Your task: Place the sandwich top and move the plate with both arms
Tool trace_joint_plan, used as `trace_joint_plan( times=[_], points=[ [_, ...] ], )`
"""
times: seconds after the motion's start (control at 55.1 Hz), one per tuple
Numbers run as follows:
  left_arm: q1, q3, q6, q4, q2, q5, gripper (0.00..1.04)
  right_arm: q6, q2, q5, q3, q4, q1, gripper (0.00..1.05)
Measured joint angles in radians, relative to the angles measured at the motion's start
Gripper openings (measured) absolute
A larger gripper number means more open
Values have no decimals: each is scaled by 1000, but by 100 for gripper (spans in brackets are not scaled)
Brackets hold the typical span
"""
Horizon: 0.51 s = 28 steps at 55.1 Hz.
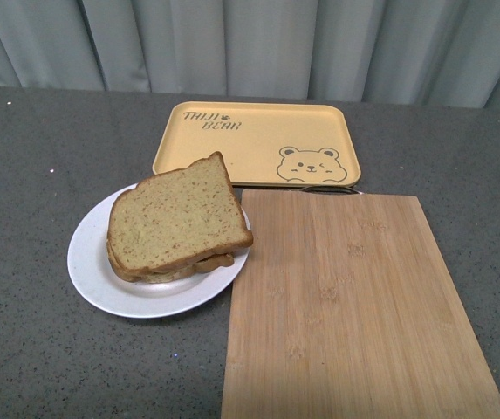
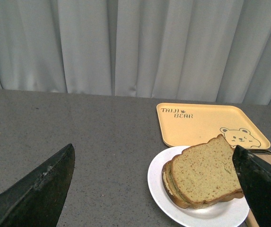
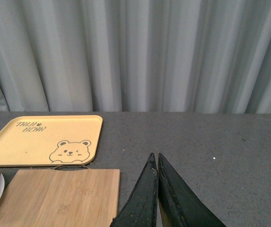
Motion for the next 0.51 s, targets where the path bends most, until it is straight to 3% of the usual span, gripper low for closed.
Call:
trace_joint_plan(
  times=[0.508],
  points=[
    [0,0,0,0,0,0,98,0,-223,0,0,-214,0,1]
  ],
)
